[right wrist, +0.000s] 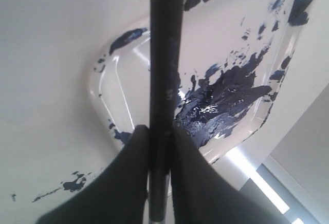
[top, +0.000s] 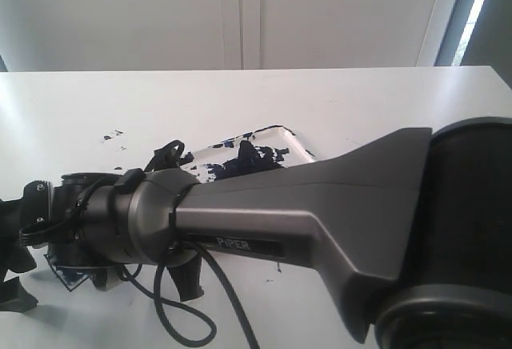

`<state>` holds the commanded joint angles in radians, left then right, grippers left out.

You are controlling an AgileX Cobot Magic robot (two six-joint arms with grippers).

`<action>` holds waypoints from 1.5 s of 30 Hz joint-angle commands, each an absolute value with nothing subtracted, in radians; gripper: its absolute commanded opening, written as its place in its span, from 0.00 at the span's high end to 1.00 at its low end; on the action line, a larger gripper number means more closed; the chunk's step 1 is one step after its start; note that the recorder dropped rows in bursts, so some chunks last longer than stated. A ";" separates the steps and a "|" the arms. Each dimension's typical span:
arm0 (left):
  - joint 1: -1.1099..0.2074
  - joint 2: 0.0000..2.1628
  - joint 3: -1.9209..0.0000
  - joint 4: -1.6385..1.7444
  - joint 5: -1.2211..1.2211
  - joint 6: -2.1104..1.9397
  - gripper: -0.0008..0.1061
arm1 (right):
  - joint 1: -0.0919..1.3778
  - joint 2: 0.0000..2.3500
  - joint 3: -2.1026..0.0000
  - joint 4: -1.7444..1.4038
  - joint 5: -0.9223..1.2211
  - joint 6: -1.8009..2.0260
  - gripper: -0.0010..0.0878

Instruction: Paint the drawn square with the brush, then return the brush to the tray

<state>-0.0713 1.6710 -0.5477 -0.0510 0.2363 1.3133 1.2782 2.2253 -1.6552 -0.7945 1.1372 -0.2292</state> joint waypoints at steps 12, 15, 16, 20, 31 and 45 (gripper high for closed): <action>-0.071 1.671 -0.548 -0.051 0.201 1.313 0.44 | 1.284 2.225 -1.655 -0.826 1.174 -0.286 0.99; -0.071 1.671 -0.548 -0.051 0.195 1.313 0.44 | 1.285 2.225 -1.655 -0.826 1.171 -0.295 0.99; -0.071 1.671 -0.548 -0.051 0.197 1.313 0.44 | 1.285 2.225 -1.655 -0.826 1.165 -0.293 0.99; -0.071 1.671 -0.548 -0.051 0.199 1.312 0.44 | 1.285 2.225 -1.655 -0.836 1.131 -0.286 0.99; -0.071 1.671 -0.548 -0.063 0.198 1.309 0.44 | 1.285 2.225 -1.655 -0.876 1.092 -0.241 0.99; -0.071 1.671 -0.548 -0.099 0.186 1.305 0.44 | 1.285 2.225 -1.664 -0.801 1.167 -0.252 0.99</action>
